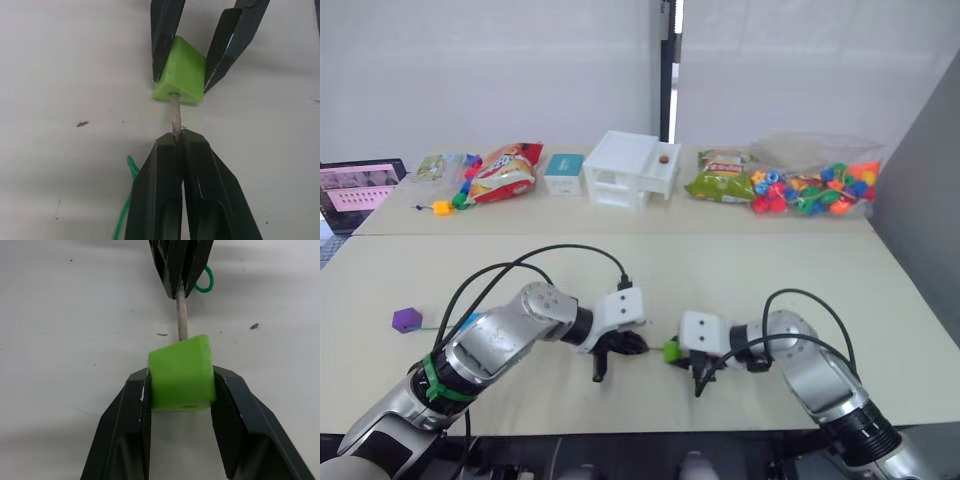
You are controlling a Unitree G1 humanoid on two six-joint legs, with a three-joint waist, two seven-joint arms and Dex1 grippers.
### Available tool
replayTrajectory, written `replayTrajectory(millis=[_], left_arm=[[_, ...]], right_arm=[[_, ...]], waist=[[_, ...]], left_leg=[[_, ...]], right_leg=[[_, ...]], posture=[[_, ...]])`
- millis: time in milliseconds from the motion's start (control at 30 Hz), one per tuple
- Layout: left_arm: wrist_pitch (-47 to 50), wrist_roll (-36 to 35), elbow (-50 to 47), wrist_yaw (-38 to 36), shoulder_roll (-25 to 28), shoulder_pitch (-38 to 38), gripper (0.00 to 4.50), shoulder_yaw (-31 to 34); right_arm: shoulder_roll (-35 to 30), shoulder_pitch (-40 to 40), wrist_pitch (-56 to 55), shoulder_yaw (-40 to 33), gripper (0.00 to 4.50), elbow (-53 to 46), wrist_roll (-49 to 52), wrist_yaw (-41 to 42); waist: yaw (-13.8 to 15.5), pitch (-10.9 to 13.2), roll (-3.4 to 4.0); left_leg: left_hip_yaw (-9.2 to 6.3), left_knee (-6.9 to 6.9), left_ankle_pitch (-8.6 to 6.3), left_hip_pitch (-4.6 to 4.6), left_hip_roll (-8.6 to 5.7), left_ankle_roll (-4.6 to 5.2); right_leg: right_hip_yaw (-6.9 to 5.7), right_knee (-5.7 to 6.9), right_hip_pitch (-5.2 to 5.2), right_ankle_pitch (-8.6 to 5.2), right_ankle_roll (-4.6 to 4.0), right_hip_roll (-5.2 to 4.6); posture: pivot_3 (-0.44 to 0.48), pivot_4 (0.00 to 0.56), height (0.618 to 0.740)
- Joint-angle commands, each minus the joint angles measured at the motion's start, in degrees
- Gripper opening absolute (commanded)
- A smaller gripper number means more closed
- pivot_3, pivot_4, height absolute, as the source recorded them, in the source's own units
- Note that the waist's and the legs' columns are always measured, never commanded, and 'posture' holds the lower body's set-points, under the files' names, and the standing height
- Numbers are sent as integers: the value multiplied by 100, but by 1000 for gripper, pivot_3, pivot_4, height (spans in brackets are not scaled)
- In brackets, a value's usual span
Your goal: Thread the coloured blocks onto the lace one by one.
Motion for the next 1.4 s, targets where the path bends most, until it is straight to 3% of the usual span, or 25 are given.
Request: replayTrajectory(millis=[33,367,667,1000,1400], left_arm=[[-430,-46,-26,-1,-420,-150,0,-148],[-846,73,236,-67,-702,-213,0,-35],[-1100,343,176,-348,-303,-260,0,-160],[-2323,696,827,-445,-171,-26,0,28],[-1435,414,109,-416,-206,161,0,251]], right_arm=[[65,67,84,205,1137,-78,-33,14],[77,155,148,177,1137,-177,-41,-15],[280,271,18,428,1137,-104,-350,-152],[285,269,-5,361,1137,-259,-469,-155],[532,484,1576,557,1137,-1420,-597,-530]], waist=[[30,0,0],[100,0,0],[42,-1,-1],[27,-1,-1],[13,-1,-1]], left_leg=[[0,1,0,1,0,0],[-5,1,0,37,0,0],[-6,-4,0,44,4,0],[-6,-6,0,49,5,0],[-10,-8,-2,42,4,4]], right_leg=[[0,-2,4,0,0,0],[-2,-32,61,-2,5,1],[-3,-30,61,-2,5,5],[-2,-29,63,-2,5,6],[-3,-25,56,-3,6,6]], posture=[[0,150,740],[0,150,740],[0,150,740],[0,150,740],[0,150,740]])
